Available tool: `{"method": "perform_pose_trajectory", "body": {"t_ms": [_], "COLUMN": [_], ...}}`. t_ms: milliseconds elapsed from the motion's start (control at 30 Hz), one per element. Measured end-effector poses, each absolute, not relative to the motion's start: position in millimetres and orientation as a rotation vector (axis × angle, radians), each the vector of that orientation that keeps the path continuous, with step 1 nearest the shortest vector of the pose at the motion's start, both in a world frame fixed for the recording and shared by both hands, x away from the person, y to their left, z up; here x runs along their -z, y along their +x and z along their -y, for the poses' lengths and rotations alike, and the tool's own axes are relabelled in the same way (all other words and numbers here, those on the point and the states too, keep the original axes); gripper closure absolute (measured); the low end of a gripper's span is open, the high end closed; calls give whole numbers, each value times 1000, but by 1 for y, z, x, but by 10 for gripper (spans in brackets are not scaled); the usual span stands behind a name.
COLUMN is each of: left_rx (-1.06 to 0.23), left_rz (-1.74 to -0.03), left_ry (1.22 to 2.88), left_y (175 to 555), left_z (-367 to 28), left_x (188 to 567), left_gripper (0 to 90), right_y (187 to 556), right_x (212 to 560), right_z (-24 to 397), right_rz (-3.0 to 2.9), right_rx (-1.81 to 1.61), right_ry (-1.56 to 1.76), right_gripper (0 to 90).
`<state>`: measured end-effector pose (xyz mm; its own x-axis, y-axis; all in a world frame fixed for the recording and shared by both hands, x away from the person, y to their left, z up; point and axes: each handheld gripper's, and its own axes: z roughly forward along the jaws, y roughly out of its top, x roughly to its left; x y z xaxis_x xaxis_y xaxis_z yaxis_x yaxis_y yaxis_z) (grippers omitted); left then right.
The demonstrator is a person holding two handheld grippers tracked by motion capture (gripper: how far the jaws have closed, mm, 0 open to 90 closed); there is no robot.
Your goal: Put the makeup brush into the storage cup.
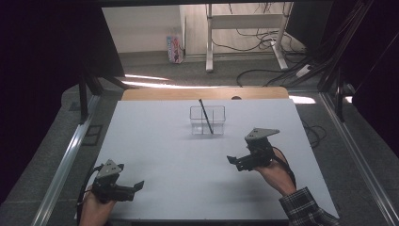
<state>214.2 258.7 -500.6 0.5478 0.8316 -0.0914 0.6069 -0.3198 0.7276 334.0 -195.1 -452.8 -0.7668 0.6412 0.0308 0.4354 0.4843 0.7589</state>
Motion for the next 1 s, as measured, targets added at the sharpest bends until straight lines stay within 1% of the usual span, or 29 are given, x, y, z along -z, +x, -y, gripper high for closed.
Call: {"method": "perform_pose_trajectory", "body": {"t_ms": [367,1000], "left_rx": [-391,-392], "left_rz": [-1156,-1159], "left_ry": [2043,2038], "left_y": [214,214], "left_z": [-259,-259], "left_x": [500,500], "left_gripper": [1,1], "right_y": [327,317], "right_x": [454,454], "right_z": [209,220], "right_rz": [-2457,-2458], "right_rx": [-1181,-1177], "right_ry": [955,973], "right_gripper": [0,0]}}
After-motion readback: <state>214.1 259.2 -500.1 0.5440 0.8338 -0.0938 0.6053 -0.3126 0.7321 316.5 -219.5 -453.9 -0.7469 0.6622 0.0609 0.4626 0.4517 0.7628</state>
